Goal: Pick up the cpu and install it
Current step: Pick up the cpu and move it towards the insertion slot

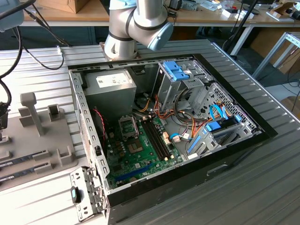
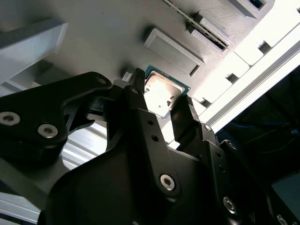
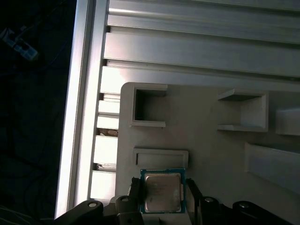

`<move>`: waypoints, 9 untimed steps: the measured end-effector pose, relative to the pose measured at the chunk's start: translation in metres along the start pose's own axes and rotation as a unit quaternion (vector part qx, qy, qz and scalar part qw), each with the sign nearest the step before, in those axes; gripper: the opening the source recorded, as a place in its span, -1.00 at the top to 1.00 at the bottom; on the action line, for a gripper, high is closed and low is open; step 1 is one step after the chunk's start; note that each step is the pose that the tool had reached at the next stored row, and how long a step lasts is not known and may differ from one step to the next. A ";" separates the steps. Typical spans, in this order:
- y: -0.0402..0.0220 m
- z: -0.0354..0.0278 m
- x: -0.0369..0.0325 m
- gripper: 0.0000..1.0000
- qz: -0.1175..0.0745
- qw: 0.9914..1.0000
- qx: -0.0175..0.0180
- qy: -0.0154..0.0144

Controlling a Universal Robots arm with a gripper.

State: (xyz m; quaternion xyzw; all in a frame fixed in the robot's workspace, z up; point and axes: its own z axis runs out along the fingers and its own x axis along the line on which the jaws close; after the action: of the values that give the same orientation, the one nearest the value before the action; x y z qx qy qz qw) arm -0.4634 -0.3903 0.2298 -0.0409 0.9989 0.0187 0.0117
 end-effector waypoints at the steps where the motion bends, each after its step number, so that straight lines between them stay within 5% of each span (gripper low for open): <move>1: 0.0000 -0.0001 0.0000 0.05 0.000 1.000 0.000 0.000; 9: 0.0001 -0.0025 -0.0001 0.05 0.000 1.000 0.000 0.000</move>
State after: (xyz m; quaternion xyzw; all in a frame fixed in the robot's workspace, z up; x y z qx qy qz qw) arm -0.4634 -0.3903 0.2323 -0.0409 0.9989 0.0189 0.0116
